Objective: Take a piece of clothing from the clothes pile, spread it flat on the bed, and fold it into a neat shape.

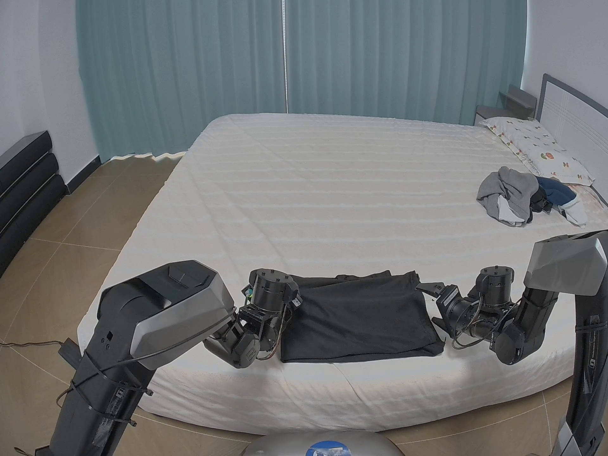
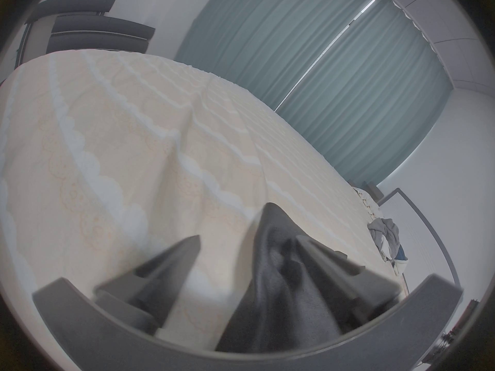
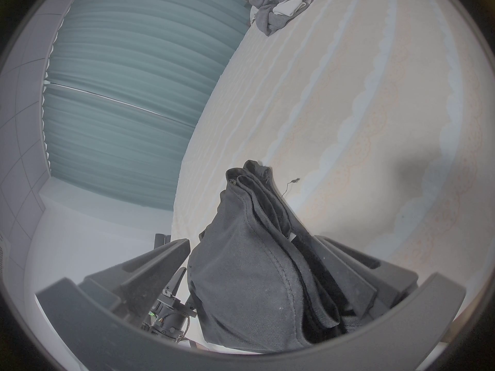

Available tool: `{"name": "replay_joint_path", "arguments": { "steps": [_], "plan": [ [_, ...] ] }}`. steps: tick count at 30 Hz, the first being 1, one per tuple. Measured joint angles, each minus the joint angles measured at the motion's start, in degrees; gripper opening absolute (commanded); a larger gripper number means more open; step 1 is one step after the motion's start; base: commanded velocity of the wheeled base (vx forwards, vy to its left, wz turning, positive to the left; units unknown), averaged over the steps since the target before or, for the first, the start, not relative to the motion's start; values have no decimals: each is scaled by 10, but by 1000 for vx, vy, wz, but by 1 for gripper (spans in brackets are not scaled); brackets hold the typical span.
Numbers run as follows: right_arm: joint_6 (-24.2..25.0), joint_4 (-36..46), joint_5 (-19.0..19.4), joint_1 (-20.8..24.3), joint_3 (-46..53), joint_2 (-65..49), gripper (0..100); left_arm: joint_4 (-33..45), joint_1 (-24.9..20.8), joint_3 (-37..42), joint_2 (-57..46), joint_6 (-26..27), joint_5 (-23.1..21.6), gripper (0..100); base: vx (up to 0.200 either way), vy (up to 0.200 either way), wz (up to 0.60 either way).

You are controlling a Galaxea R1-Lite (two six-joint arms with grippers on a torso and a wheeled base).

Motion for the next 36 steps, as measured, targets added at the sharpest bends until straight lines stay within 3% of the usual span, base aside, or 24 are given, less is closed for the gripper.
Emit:
{"name": "replay_joint_path", "arguments": {
  "steps": [10, 18, 29, 36],
  "plan": [
    [-5, 4, -4, -11, 10, -22, 100, -2, 17, 47, -36, -3, -3, 100, 0, 0, 0],
    [-63, 26, -16, -42, 52, -112, 100, -3, 44, 106, -131, 34, -6, 100, 0, 0, 0],
    [-209, 42, -33, -70, 199, -353, 100, -36, 61, 306, -358, 110, -2, 100, 0, 0, 0],
    [-327, 91, -39, -78, 285, -536, 100, -49, 56, 445, -525, 153, 58, 100, 0, 0, 0]
  ]
}}
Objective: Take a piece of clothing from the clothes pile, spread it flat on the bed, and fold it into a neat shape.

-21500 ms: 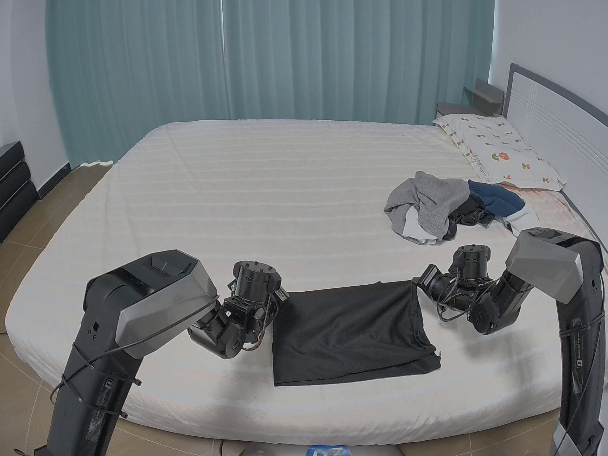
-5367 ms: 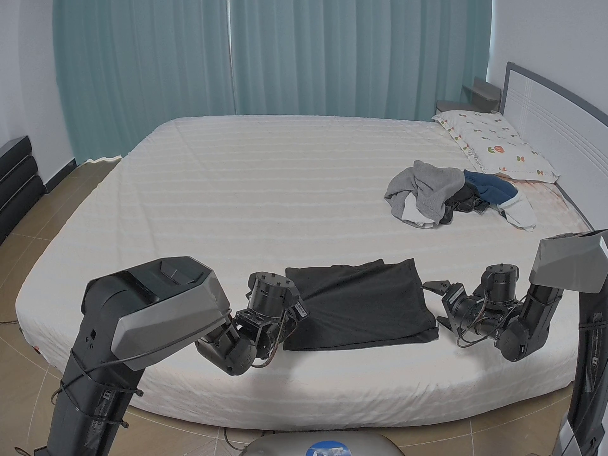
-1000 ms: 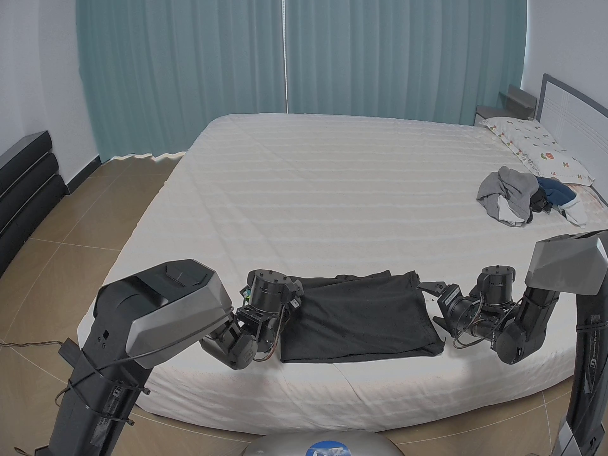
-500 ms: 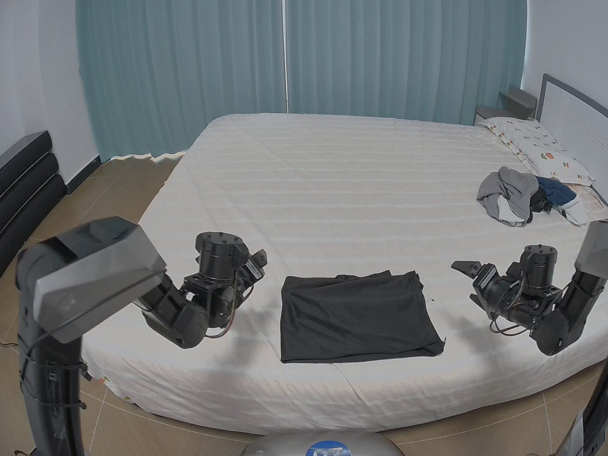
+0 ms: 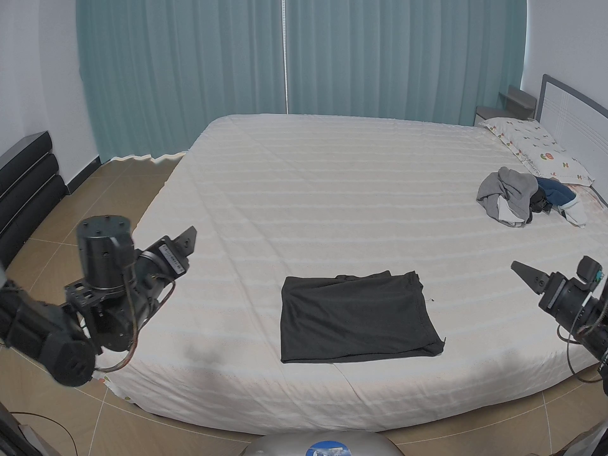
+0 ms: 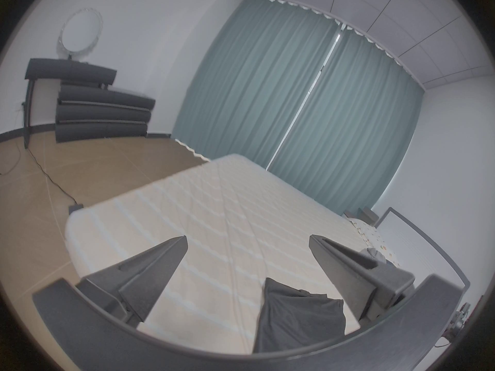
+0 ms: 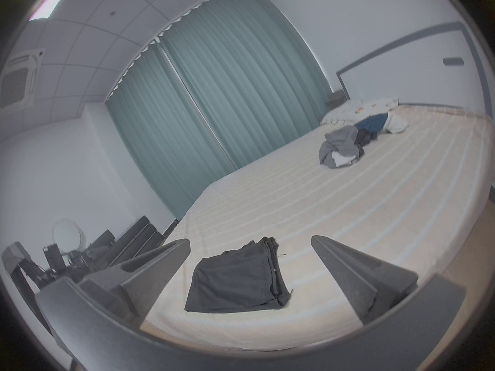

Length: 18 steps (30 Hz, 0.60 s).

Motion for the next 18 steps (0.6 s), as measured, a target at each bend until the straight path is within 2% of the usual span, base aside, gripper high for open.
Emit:
{"name": "replay_joint_path", "arguments": {
  "steps": [3, 6, 13, 18],
  "plan": [
    [-28, 44, -1, -2, 17, -77, 100, 4, -9, 49, -73, 15, 26, 100, 0, 0, 0],
    [-59, 121, -1, -2, 27, -157, 100, 27, -19, 87, -144, 30, 53, 100, 0, 0, 0],
    [-117, 374, 1, 0, 17, -344, 100, 118, -17, 137, -298, 52, 85, 100, 0, 0, 0],
    [-151, 547, 2, 3, -20, -458, 100, 181, 11, 157, -402, 61, 95, 100, 0, 0, 0]
  ]
}}
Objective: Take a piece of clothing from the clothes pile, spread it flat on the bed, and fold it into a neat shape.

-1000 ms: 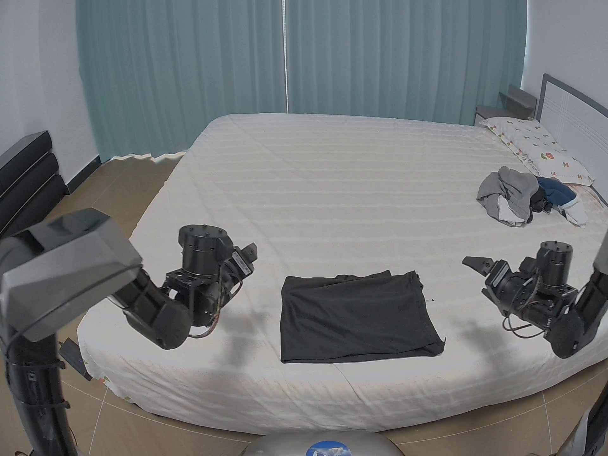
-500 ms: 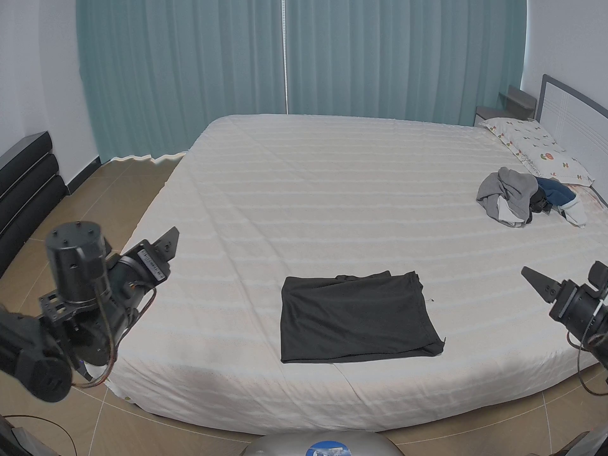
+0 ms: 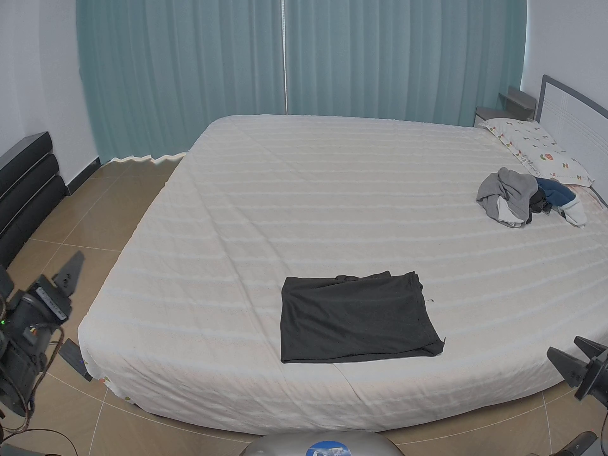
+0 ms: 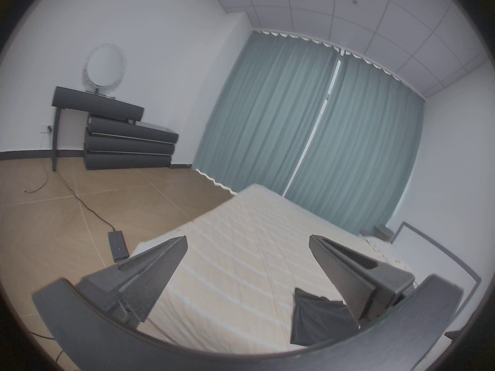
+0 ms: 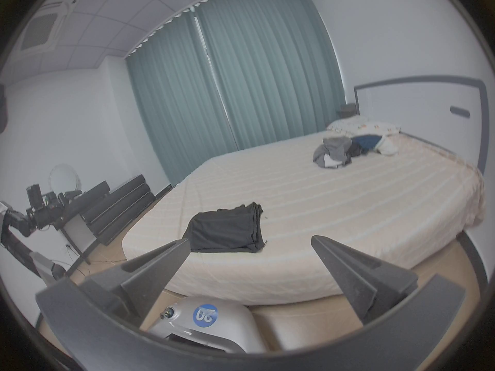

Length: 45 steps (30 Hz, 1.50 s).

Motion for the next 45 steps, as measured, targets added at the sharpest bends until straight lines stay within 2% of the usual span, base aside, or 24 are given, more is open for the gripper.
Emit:
{"name": "replay_joint_path", "arguments": {
  "steps": [6, 10, 18, 23, 30, 34, 41, 45],
  "plan": [
    [-53, 86, 0, 6, -38, -109, 100, 44, 74, 19, -122, 35, 7, 100, 0, 0, 0],
    [-69, 101, 0, 8, -48, -149, 100, 55, 128, 30, -204, 91, 9, 100, 0, 0, 0],
    [-94, 137, 0, 6, -47, -205, 100, 83, 207, 50, -344, 204, 10, 100, 0, 0, 0],
    [-134, 191, 0, 4, -45, -263, 100, 120, 247, 54, -416, 240, -3, 100, 0, 0, 0],
    [-164, 204, -1, -18, -20, -327, 100, 203, 265, 61, -499, 272, -54, 100, 0, 0, 0],
    [-176, 173, -6, -24, 4, -343, 100, 217, 252, 70, -531, 283, -80, 100, 0, 0, 0],
    [-224, 55, -11, -26, 67, -354, 100, 241, 236, 103, -566, 288, -111, 100, 0, 0, 0],
    [-220, 53, -16, -28, 80, -356, 100, 248, 236, 128, -575, 290, -121, 100, 0, 0, 0]
  ]
}}
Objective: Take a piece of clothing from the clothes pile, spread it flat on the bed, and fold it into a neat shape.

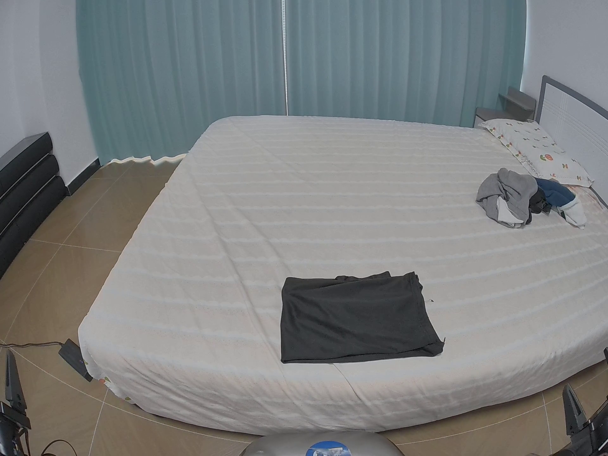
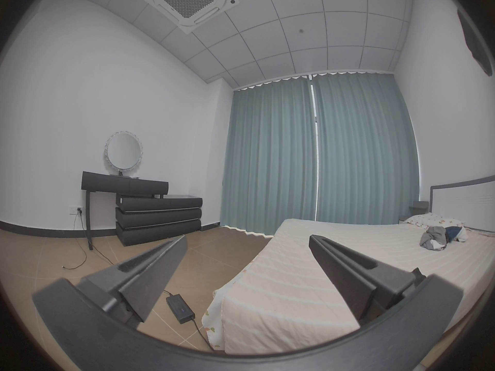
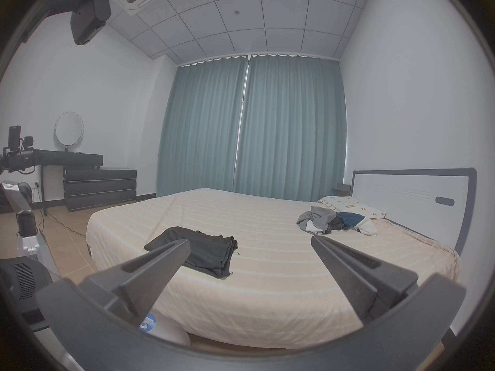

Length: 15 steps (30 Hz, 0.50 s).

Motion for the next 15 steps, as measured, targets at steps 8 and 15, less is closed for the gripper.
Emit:
{"name": "replay_joint_path", "arguments": {
  "steps": [8, 15],
  "plan": [
    [15, 11, -12, 0, 4, -1, 100, 13, 0, 11, -5, -4, -82, 100, 0, 0, 0],
    [44, 34, -35, 0, 4, -1, 100, 65, 1, 12, -6, -1, -186, 100, 0, 0, 0]
  ]
}}
